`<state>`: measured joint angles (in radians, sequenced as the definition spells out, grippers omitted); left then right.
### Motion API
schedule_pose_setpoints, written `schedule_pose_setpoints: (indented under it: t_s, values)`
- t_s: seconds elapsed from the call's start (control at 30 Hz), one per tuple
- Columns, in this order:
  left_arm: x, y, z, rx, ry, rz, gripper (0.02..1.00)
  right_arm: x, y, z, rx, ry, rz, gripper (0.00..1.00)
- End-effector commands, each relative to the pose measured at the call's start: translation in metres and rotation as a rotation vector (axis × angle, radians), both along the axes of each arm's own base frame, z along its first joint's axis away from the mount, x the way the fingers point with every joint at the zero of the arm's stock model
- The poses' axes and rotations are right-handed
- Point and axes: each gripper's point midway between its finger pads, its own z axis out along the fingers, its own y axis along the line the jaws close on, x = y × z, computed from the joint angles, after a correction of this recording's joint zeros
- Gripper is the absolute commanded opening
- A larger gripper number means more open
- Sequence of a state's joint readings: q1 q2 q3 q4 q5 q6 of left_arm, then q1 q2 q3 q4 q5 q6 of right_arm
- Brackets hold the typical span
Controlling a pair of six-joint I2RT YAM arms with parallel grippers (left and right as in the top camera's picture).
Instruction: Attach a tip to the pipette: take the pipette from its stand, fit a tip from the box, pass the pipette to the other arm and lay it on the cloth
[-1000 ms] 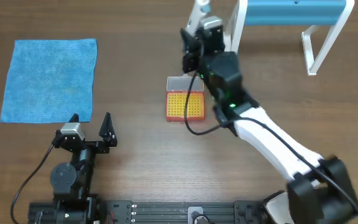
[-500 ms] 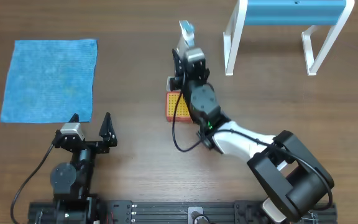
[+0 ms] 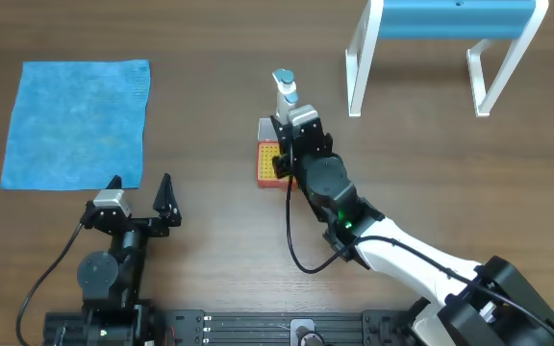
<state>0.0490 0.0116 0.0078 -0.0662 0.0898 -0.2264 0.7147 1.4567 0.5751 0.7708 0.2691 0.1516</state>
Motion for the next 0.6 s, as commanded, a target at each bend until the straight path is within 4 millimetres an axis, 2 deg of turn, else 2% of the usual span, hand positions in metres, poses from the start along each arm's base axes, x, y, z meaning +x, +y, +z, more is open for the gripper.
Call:
schedule_pose_setpoints:
  t_s: [0.03, 0.2, 0.37, 0.6]
  values:
    - [0.000, 0.000, -0.001, -0.001, 0.003, 0.004, 0.952, -0.013, -0.003, -0.006, 0.042, -0.057, 0.029, 0.071]
    - [0.000, 0.000, -0.001, -0.001, 0.003, 0.004, 0.952, -0.042, -0.005, -0.027, 0.027, -0.066, 0.070, 0.071]
    - [0.000, 0.000, -0.001, -0.001, 0.003, 0.004, 0.952, -0.043, -0.006, -0.043, -0.031, -0.026, 0.073, 0.071]
    - [0.000, 0.000, -0.001, -0.001, 0.003, 0.004, 0.952, -0.036, -0.011, -0.046, -0.049, -0.046, 0.026, 0.071]
